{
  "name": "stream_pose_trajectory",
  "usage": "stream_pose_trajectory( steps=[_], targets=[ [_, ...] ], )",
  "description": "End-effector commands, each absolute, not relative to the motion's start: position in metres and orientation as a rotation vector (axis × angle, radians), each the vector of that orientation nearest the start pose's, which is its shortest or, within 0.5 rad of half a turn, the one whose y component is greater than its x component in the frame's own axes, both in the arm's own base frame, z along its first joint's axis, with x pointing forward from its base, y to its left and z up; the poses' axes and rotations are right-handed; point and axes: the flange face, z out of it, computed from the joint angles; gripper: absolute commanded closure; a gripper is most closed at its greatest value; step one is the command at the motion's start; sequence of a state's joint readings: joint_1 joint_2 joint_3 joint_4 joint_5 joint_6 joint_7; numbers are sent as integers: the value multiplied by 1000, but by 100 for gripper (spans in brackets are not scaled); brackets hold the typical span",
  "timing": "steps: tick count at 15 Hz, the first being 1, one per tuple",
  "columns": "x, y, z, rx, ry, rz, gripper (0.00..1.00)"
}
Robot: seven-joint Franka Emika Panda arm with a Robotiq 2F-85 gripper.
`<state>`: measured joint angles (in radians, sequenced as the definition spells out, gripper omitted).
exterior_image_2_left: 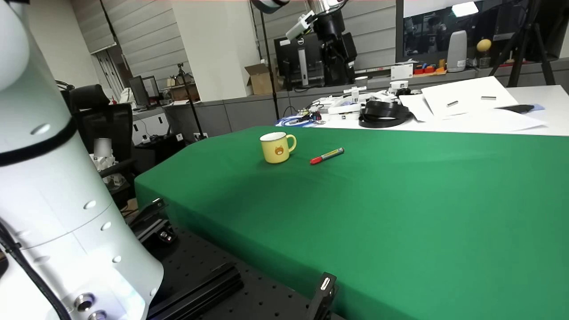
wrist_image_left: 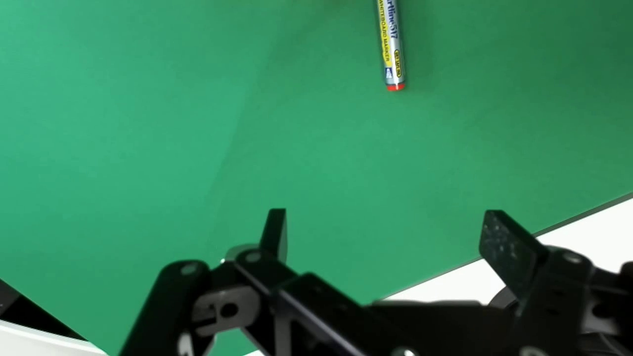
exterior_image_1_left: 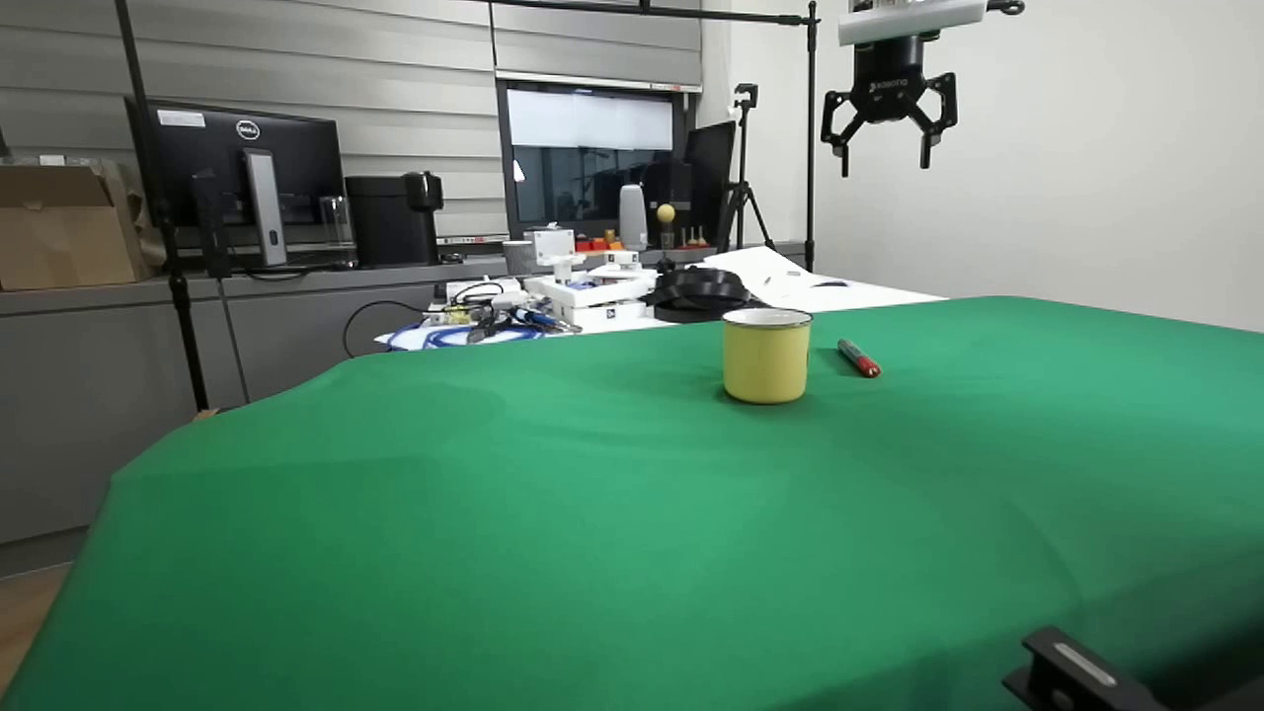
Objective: Pick the marker and put it in the cup
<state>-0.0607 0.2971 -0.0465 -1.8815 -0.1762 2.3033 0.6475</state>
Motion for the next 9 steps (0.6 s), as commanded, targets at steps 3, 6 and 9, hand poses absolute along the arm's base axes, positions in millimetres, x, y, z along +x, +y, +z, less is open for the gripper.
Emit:
stream_pose_trajectory(
  steps=[3, 6, 9],
  targets=[
    [628, -64, 356, -3092, 995, -220, 0],
    [615, -57, 345, -3063, 938, -159, 0],
    [608, -58, 326, -3029, 927, -96, 0]
  ],
)
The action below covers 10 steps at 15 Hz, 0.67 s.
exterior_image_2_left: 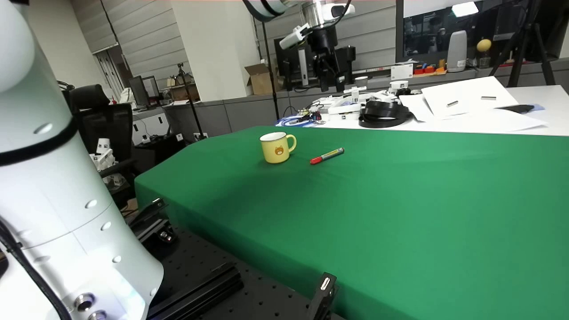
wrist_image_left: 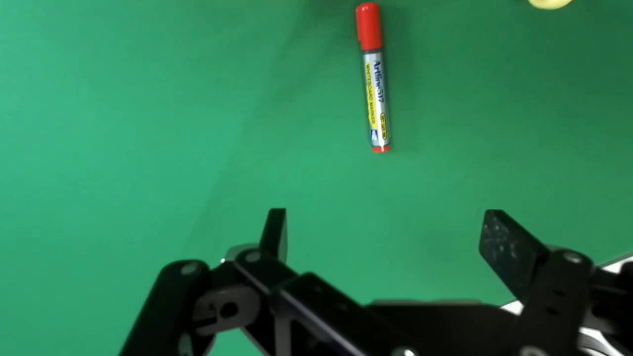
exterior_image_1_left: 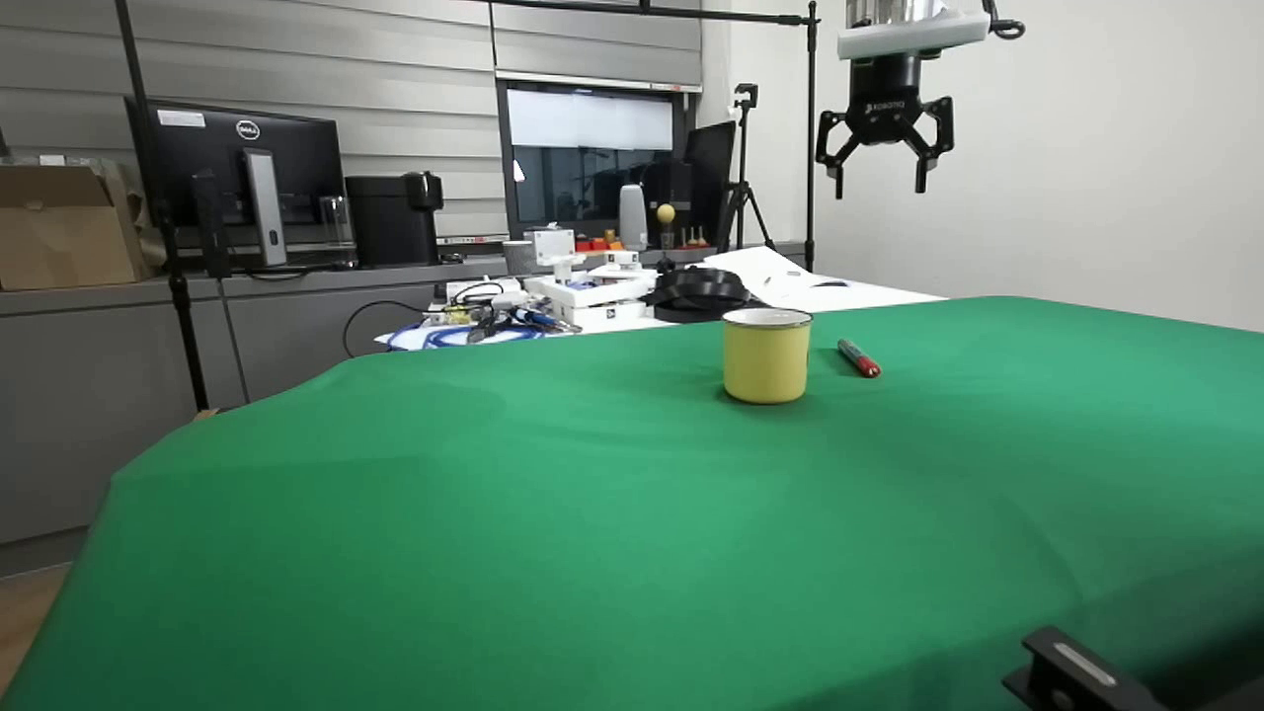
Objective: Pick the marker and put it in the cup
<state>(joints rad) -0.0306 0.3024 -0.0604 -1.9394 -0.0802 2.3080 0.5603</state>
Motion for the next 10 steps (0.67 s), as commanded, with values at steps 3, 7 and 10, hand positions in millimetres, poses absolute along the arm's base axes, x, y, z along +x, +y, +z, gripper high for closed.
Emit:
stream_pose_trajectory(
  steps=[3, 7, 10],
  targets=[
    [601, -62, 301, -3029, 938, -48, 0],
    [595, -58, 268, -3021, 926, -54, 0],
    [594, -47, 245, -3014, 909, -68, 0]
  ],
)
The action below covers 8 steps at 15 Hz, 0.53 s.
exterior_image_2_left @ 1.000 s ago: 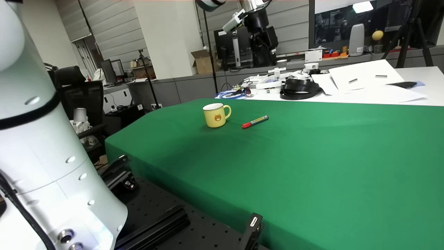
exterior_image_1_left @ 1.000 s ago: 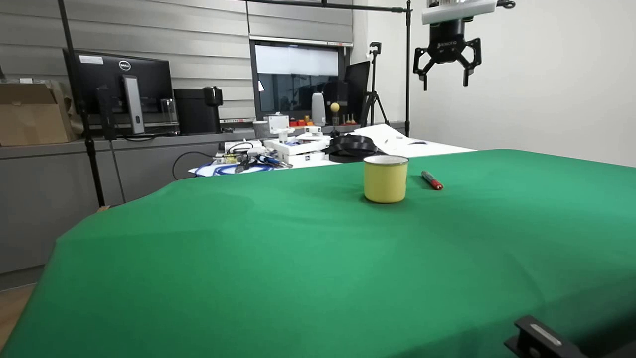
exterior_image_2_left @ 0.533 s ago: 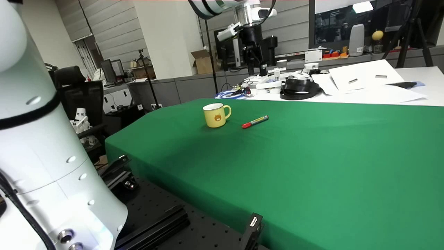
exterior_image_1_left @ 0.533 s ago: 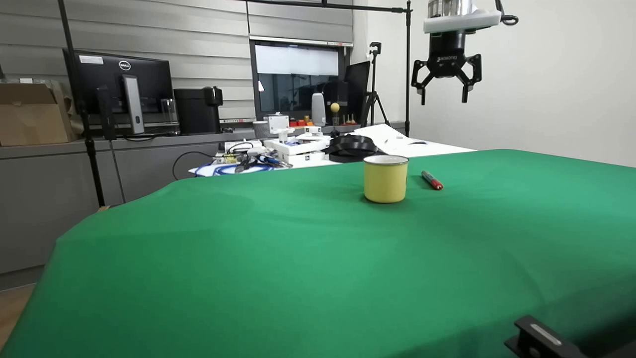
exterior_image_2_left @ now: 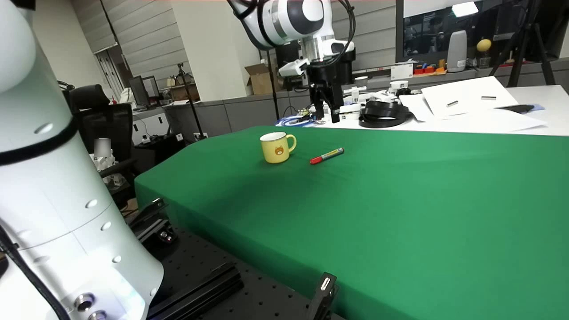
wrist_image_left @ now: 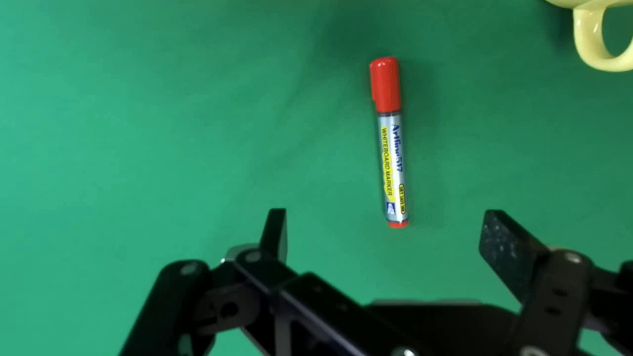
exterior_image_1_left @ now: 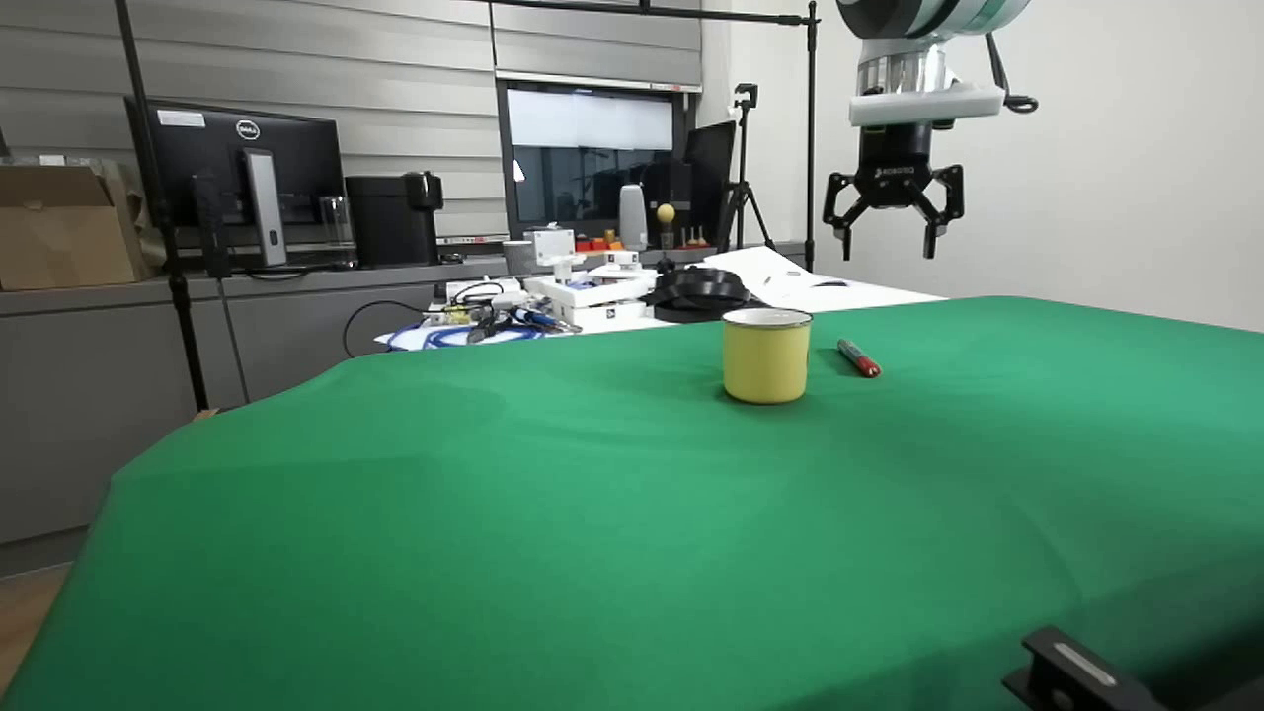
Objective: Pick the marker and put it in the cup
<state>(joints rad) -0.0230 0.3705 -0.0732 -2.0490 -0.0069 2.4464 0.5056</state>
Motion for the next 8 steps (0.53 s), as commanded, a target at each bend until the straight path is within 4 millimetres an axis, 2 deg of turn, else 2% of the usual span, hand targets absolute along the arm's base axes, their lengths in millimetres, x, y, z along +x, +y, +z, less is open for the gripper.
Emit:
stream_pose_trajectory(
  steps=[1, 8],
  targets=[
    [593, -42, 238, -3010, 902, -69, 0],
    [595, -16, 208, -2973, 819, -78, 0]
  ],
)
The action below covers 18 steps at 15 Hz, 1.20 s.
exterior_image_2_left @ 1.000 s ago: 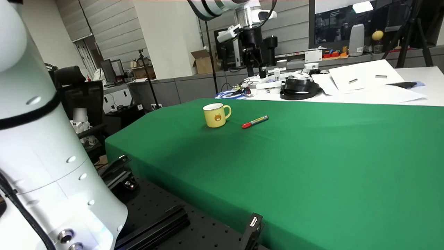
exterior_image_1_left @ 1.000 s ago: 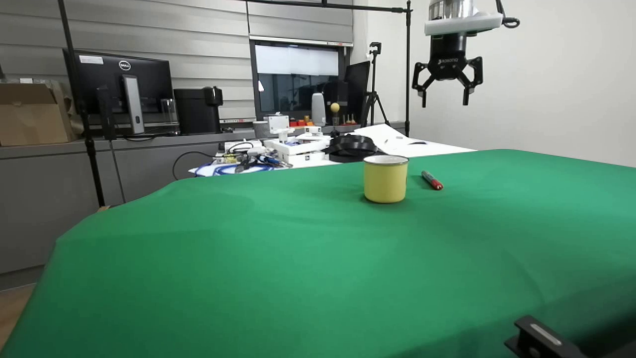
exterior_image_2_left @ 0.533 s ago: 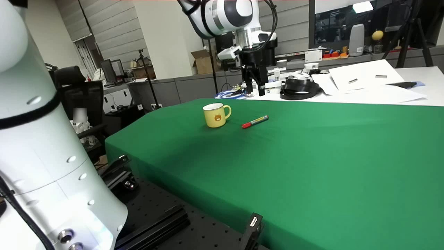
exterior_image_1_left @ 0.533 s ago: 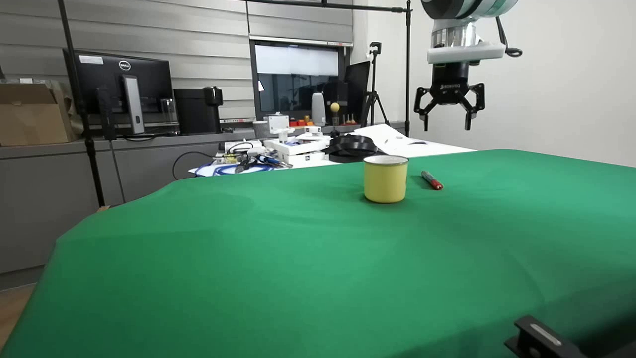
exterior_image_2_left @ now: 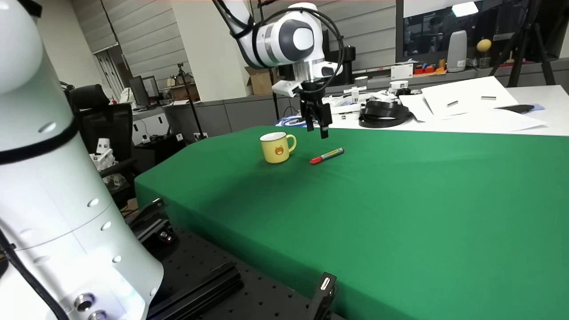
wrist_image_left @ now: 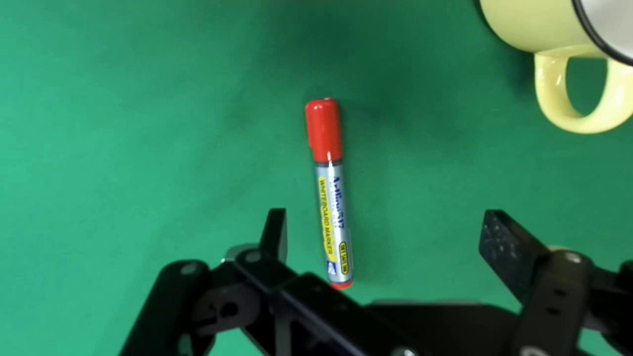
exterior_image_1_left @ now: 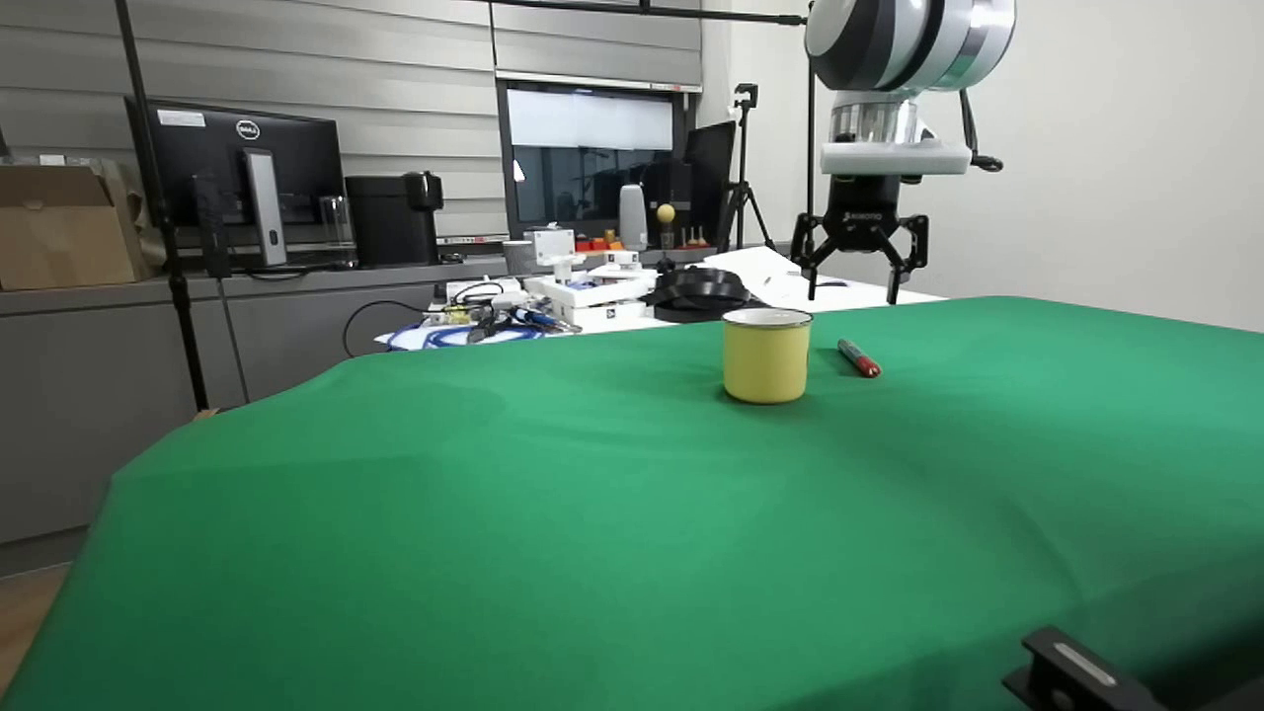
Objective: Pick the marker and put it in the cup
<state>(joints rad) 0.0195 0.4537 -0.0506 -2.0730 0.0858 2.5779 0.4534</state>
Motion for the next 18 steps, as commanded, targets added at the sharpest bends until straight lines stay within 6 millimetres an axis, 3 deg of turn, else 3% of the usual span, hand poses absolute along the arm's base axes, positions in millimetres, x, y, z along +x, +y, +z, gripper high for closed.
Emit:
stream_pose_trajectory(
  steps=[1, 6, 13, 18],
  targets=[
    [594, -15, 206, -2973, 815, -69, 0],
    [592, -15, 193, -2992, 789, -37, 0],
    [592, -41, 193, -3004, 766, -17, 0],
    [589, -38, 184, -3015, 754, 3, 0]
  ],
)
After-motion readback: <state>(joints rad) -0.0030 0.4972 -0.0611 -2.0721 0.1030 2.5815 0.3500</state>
